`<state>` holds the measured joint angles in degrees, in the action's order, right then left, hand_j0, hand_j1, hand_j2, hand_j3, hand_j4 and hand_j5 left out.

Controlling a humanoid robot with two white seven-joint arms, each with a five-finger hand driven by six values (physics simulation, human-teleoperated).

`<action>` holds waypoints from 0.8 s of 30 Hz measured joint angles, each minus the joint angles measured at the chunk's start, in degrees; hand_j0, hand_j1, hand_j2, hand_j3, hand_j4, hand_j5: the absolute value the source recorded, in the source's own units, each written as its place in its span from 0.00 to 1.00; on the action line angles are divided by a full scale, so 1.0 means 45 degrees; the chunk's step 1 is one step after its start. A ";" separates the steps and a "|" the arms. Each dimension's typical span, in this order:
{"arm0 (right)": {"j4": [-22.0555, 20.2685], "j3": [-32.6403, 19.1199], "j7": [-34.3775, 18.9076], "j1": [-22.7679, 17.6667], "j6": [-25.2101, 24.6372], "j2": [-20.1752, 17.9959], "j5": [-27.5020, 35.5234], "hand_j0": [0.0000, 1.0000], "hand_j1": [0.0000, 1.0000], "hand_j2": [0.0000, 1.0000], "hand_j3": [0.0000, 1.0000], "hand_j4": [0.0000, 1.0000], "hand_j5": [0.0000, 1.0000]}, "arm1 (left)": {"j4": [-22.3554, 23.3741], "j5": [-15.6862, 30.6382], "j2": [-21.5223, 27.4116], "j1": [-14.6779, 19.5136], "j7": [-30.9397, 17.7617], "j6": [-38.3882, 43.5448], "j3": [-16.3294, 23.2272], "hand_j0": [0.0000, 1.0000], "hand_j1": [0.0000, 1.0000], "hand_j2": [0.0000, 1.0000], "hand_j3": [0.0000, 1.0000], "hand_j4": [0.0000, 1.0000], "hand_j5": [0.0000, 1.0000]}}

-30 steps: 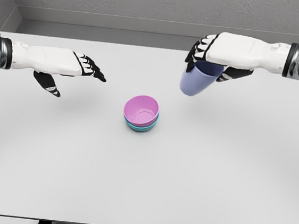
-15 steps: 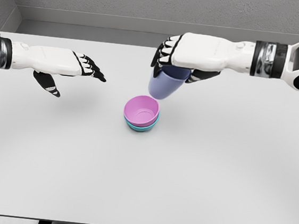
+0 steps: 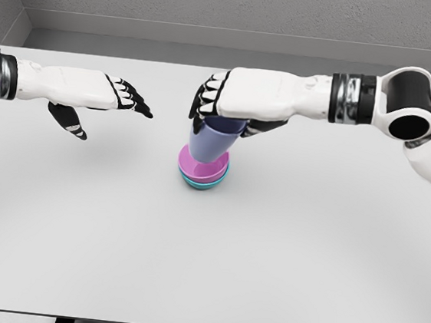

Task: Stacking bowl and cup with both arms

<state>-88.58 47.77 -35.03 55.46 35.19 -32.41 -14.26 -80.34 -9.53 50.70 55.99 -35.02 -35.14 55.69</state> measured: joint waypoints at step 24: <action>0.1175 0.0296 -0.0003 -0.0215 -0.0001 0.0614 -0.0196 0.59 0.59 0.59 0.59 0.59 0.59 | -0.0007 -0.0001 -0.0010 -0.0059 0.0000 0.0000 -0.0002 1.00 1.00 1.00 1.00 1.00 1.00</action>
<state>-83.29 49.10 -35.05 54.49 35.19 -29.65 -15.14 -80.37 -9.54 50.66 55.72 -35.02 -35.14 55.68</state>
